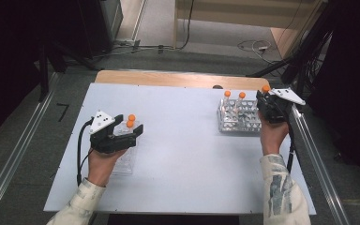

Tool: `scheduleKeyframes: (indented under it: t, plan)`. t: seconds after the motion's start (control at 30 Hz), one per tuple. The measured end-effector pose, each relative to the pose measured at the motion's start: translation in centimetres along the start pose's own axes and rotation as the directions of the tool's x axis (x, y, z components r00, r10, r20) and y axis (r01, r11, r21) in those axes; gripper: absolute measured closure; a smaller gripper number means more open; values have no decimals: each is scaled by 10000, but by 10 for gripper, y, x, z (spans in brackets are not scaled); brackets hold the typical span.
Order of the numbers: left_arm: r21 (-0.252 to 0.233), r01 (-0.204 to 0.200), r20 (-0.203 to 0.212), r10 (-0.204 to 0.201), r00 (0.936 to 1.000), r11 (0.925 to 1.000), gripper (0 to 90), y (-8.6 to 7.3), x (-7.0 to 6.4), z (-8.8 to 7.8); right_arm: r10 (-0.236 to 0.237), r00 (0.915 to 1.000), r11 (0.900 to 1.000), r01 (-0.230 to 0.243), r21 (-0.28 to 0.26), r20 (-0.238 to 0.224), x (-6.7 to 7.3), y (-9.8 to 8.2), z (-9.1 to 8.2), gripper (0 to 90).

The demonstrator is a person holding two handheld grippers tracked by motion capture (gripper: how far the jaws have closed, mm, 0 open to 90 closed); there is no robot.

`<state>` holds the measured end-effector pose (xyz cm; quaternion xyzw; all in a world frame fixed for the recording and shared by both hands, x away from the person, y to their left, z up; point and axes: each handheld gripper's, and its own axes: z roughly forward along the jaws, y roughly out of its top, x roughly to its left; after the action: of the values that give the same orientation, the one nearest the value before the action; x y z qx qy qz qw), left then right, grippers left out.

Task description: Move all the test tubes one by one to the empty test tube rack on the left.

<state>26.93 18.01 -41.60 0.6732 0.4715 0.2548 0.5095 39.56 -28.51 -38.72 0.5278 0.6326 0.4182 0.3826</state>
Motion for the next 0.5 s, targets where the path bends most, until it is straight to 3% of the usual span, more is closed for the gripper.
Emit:
scheduleKeyframes:
  t: [0.3,0.5]
  plan:
    - [-60,29,2,-29,10000,10000,180,1,0,-2,-272,9948,9996,267,-66,-986,16,-4,-29,719]
    - [-7,-14,74,14,10000,10000,180,1,-2,0,-659,9764,9978,648,-119,-2059,42,-13,-50,719]
